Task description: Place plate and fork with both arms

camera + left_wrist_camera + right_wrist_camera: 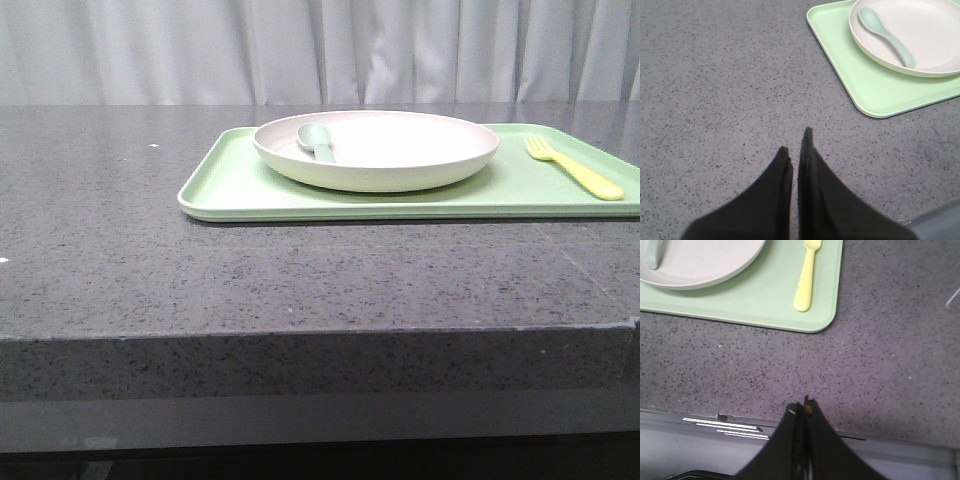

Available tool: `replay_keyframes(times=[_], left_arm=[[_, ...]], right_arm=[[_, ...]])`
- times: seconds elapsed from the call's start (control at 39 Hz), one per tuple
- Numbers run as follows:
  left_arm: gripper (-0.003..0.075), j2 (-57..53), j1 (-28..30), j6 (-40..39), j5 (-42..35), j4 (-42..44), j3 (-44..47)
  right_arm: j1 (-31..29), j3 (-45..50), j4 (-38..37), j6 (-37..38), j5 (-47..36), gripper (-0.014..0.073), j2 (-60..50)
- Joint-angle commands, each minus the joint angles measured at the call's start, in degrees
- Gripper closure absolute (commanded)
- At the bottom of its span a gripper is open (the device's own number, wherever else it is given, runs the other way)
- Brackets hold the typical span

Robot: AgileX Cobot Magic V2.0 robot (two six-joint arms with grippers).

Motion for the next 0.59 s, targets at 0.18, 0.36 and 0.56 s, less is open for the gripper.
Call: replay_keyframes(times=[0.18, 0.36, 0.56], left_arm=[[0.0739, -0.2, 0.0, -0.1, -4.2, -1.2, -1.6], [0.0739, -0.2, 0.0, -0.1, -4.2, -1.2, -1.6], [0.0739, -2.2, -0.5, -0.1, -5.2, -1.3, -0.5]], right_arm=[[0.0, -1.4, -0.6, -0.7, -3.3, 0.0661, -0.1], [0.0, -1.4, -0.6, -0.7, -3.2, 0.0661, -0.1], [0.0, -1.4, -0.6, -0.7, -3.2, 0.0661, -0.1]])
